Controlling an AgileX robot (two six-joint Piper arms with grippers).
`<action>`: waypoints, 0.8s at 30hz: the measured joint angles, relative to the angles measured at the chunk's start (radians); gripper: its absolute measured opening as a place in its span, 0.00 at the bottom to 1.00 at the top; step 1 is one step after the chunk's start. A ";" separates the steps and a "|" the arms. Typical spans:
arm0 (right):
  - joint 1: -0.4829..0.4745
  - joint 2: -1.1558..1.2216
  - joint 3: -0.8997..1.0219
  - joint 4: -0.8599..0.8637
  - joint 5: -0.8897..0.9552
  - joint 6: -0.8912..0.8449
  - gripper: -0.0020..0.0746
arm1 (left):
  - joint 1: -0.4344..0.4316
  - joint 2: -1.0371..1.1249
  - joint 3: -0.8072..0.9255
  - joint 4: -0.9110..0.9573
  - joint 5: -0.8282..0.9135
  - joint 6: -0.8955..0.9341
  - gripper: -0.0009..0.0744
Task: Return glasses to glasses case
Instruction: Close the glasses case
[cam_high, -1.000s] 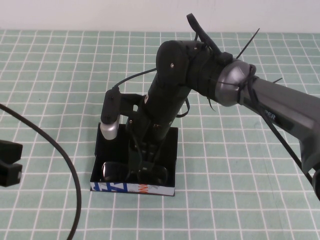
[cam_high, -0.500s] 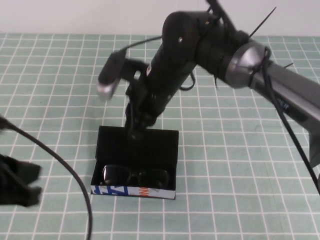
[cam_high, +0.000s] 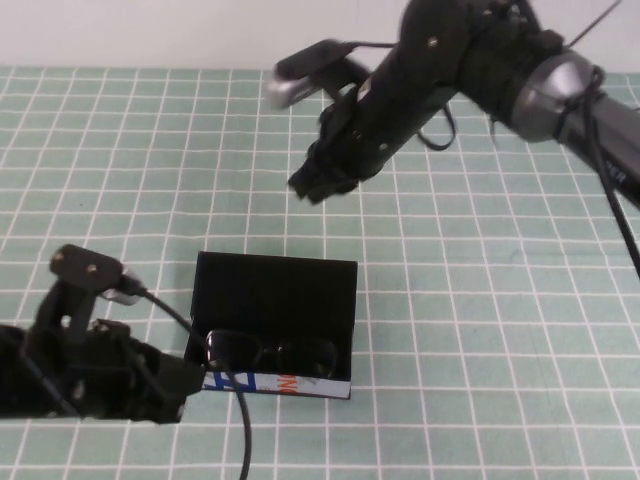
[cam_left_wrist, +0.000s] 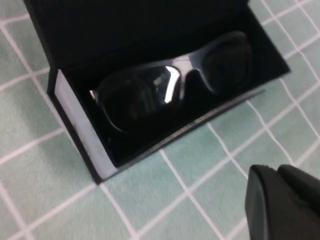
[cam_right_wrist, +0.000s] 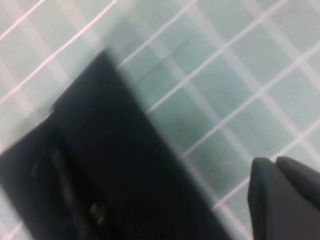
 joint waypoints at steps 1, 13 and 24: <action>-0.013 0.002 0.000 0.007 -0.019 0.025 0.01 | 0.000 0.032 0.000 -0.038 -0.004 0.033 0.01; -0.092 0.144 -0.002 0.206 -0.131 0.057 0.01 | 0.000 0.230 0.000 -0.207 -0.042 0.207 0.01; -0.092 0.221 -0.002 0.295 -0.108 -0.020 0.01 | 0.000 0.236 0.000 -0.229 -0.093 0.230 0.01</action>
